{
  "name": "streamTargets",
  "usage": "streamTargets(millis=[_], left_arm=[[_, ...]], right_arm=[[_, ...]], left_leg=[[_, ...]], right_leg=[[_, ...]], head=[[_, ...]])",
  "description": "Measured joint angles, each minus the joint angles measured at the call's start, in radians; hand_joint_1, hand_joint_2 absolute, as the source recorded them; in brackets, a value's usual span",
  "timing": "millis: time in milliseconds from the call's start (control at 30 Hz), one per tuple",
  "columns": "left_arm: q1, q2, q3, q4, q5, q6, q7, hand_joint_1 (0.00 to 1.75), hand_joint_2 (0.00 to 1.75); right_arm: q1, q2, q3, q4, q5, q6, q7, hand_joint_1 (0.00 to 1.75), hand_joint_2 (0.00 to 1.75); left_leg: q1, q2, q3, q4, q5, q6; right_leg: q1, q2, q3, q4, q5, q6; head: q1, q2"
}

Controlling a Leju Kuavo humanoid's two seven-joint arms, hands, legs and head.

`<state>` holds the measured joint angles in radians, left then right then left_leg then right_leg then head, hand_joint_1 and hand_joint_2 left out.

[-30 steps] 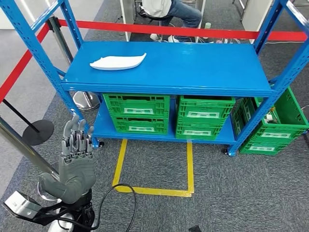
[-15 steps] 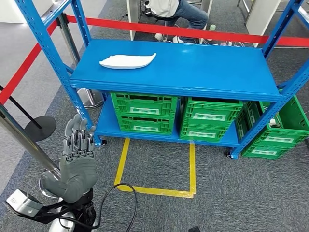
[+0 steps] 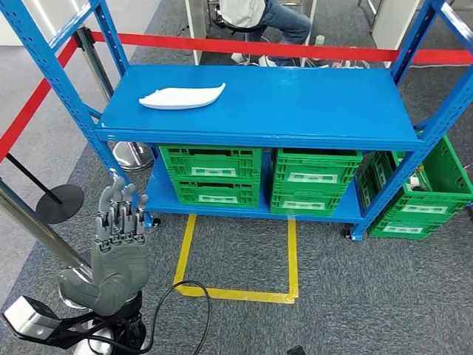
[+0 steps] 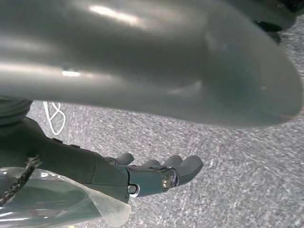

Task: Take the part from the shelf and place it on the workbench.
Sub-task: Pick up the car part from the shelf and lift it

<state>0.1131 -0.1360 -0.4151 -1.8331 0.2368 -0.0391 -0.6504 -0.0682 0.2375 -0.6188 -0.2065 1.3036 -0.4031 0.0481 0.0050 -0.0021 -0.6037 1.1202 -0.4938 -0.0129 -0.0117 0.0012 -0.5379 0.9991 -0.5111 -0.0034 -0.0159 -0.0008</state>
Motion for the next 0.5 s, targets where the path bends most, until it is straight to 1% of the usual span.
streamTargets(millis=[33, 67, 100, 167, 200, 233, 267, 300, 333, 367, 400, 433, 467, 500], left_arm=[[0.0, -0.001, 0.0, 0.0, -0.004, 0.005, 0.005, 0.0, 0.0], [0.0, -0.002, 0.0, -0.001, -0.008, 0.014, 0.012, 0.0, 0.0], [0.0, -0.002, 0.001, -0.001, -0.01, 0.02, 0.017, 0.0, 0.0], [0.001, -0.003, 0.004, -0.001, -0.01, 0.024, 0.021, 0.0, 0.0], [0.0, -0.004, 0.005, -0.001, -0.01, 0.024, 0.021, 0.0, 0.0], [-0.001, -0.006, 0.005, -0.001, -0.01, 0.023, 0.021, 0.0, 0.0], [-0.001, -0.007, 0.005, -0.001, -0.01, 0.022, 0.02, 0.0, 0.0], [-0.002, -0.007, 0.005, -0.001, -0.011, 0.022, 0.02, 0.0, 0.0], [-0.002, -0.007, 0.005, -0.001, -0.012, 0.022, 0.019, 0.0, 0.0], [-0.002, -0.007, 0.005, -0.001, -0.014, 0.023, 0.018, 0.0, 0.0], [-0.002, -0.007, 0.005, -0.001, -0.015, 0.024, 0.018, 0.0, 0.0], [-0.002, -0.007, 0.005, -0.001, -0.016, 0.025, 0.018, 0.0, 0.0], [-0.002, -0.007, 0.005, -0.001, -0.016, 0.025, 0.018, 0.0, 0.0], [-0.002, -0.007, 0.006, -0.001, -0.016, 0.025, 0.018, 0.0, 0.0]], right_arm=[[0.0, 0.0, 0.0, 0.0, -0.001, 0.0, 0.001, 0.0, 0.0], [-0.001, 0.0, 0.001, 0.0, -0.001, 0.0, 0.003, 0.0, 0.0], [-0.002, 0.0, 0.001, 0.0, -0.002, -0.001, 0.005, 0.0, 0.0], [-0.004, 0.0, 0.001, 0.0, -0.001, -0.002, 0.008, 0.0, 0.0], [-0.005, 0.0, 0.001, 0.0, -0.001, -0.002, 0.01, 0.0, 0.0], [-0.006, 0.0, 0.001, 0.0, -0.001, -0.002, 0.01, 0.0, 0.0], [-0.007, 0.0, 0.001, 0.0, 0.0, -0.002, 0.011, 0.0, 0.0], [-0.007, 0.0, 0.001, 0.0, 0.0, -0.002, 0.011, 0.0, 0.0], [-0.006, 0.0, 0.001, 0.0, 0.0, -0.002, 0.011, 0.0, 0.0], [-0.005, 0.0, 0.001, 0.0, -0.001, -0.002, 0.011, 0.0, 0.0], [-0.004, 0.0, 0.001, 0.0, -0.001, -0.002, 0.011, 0.0, 0.0], [-0.004, 0.0, 0.001, 0.0, -0.001, -0.002, 0.011, 0.0, 0.0], [-0.004, 0.0, 0.001, 0.0, -0.001, -0.002, 0.011, 0.0, 0.0], [-0.005, 0.0, 0.001, 0.0, -0.001, -0.002, 0.011, 0.0, 0.0]], left_leg=[[-0.002, 0.0, 0.026, -0.056, 0.015, 0.006], [-0.004, 0.0, 0.04, -0.088, 0.018, 0.011], [-0.007, -0.001, 0.043, -0.099, 0.013, 0.016], [-0.006, -0.001, 0.044, -0.109, 0.013, 0.024], [-0.004, -0.001, 0.046, -0.113, 0.014, 0.029], [-0.001, -0.001, 0.049, -0.118, 0.015, 0.034], [0.0, 0.001, 0.051, -0.12, 0.015, 0.039], [-0.001, 0.001, 0.052, -0.121, 0.013, 0.042], [-0.003, 0.002, 0.053, -0.121, 0.011, 0.045], [-0.004, 0.001, 0.054, -0.121, 0.009, 0.046], [-0.005, 0.001, 0.057, -0.12, 0.006, 0.047], [-0.005, -0.001, 0.061, -0.12, 0.003, 0.046], [-0.005, -0.002, 0.068, -0.12, -0.001, 0.044], [-0.006, -0.002, 0.073, -0.12, -0.006, 0.041]], right_leg=[[0.001, 0.0, 0.003, 0.002, -0.001, 0.005], [0.002, -0.001, 0.002, 0.003, -0.001, 0.01], [0.003, -0.002, 0.0, 0.003, -0.001, 0.016], [0.001, -0.003, -0.003, 0.001, -0.003, 0.027], [0.001, -0.003, -0.009, 0.011, -0.012, 0.031], [0.001, -0.003, -0.026, 0.041, -0.029, 0.035], [0.0, -0.002, -0.054, 0.092, -0.054, 0.037], [0.0, -0.002, -0.091, 0.16, -0.083, 0.039], [0.0, -0.002, -0.13, 0.227, -0.104, 0.041], [0.0, -0.003, -0.158, 0.272, -0.111, 0.042], [0.0, -0.002, -0.17, 0.281, -0.097, 0.041], [0.0, -0.002, -0.161, 0.25, -0.065, 0.039], [0.0, -0.003, -0.135, 0.188, -0.021, 0.036], [0.001, -0.003, -0.105, 0.123, 0.012, 0.033]], head=[[0.0, 0.0], [0.0, 0.0], [0.0, 0.0], [0.001, 0.0], [0.002, 0.0], [0.005, 0.0], [0.007, 0.0], [0.009, 0.0], [0.011, 0.0], [0.011, 0.0], [0.011, 0.0], [0.011, 0.0], [0.012, 0.0], [0.011, 0.0]])
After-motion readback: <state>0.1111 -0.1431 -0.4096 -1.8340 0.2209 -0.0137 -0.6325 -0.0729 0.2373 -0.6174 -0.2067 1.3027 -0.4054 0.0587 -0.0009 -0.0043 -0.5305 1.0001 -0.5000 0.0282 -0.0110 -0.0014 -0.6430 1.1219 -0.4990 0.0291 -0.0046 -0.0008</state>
